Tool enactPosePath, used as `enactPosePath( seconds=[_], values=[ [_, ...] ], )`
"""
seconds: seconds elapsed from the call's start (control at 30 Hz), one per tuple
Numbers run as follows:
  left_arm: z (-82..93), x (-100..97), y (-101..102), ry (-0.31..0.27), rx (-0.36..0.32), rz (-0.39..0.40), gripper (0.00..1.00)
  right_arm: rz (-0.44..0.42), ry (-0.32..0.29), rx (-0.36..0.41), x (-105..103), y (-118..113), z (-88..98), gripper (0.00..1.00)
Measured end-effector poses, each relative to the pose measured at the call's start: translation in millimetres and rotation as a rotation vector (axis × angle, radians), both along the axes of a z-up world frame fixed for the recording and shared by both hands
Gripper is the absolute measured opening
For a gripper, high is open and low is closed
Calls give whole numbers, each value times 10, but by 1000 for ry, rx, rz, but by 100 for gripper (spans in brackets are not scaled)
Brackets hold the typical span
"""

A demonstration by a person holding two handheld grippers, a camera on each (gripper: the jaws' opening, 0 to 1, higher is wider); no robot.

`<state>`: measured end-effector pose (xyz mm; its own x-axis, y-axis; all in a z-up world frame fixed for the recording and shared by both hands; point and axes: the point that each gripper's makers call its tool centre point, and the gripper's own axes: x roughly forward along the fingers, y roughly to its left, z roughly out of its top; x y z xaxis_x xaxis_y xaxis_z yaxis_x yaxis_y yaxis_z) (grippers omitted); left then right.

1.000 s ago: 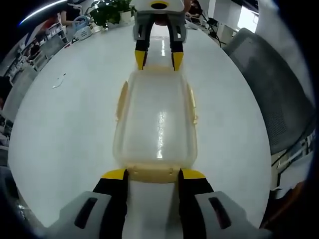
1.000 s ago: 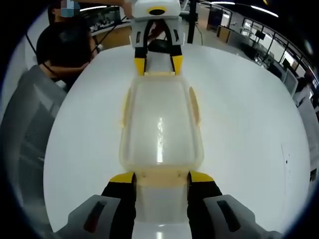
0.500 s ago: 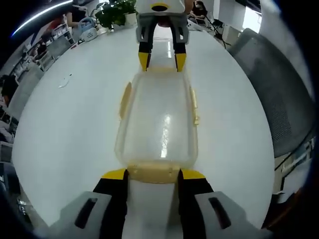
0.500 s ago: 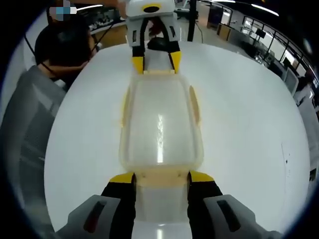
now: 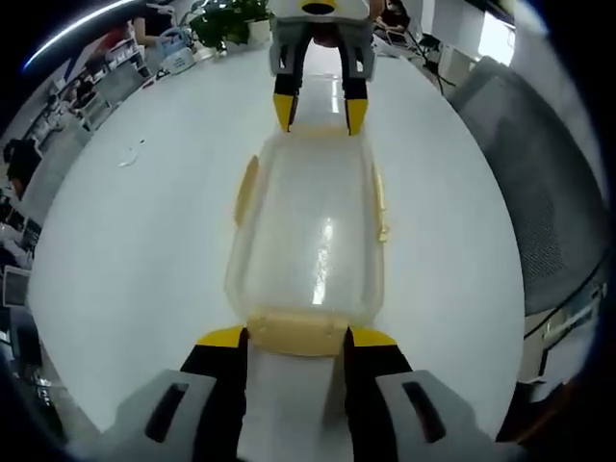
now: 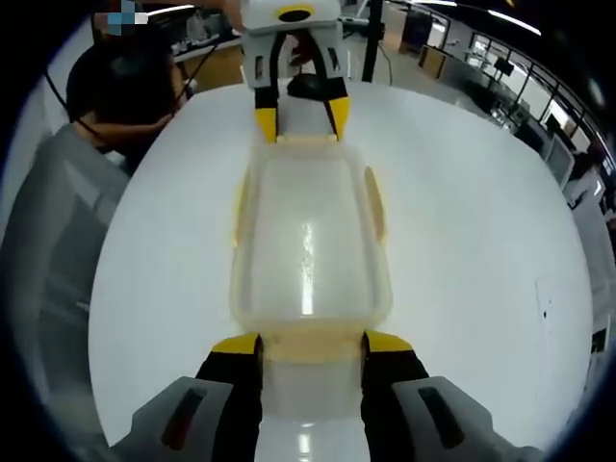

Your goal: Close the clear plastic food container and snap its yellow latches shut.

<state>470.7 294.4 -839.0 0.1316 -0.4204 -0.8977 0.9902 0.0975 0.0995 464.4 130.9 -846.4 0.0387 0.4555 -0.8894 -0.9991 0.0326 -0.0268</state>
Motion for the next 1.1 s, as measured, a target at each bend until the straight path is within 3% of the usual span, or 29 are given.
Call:
enactPosePath(
  seconds=[0.63, 1.1],
  values=[
    [418, -70, -228, -58, -15, -10, 39, -2, -48, 8, -76, -219, 388, 39],
    [573, -148, -409, -79, -11, -13, 39, -8, -68, 15, -154, -397, 555, 39]
  ],
)
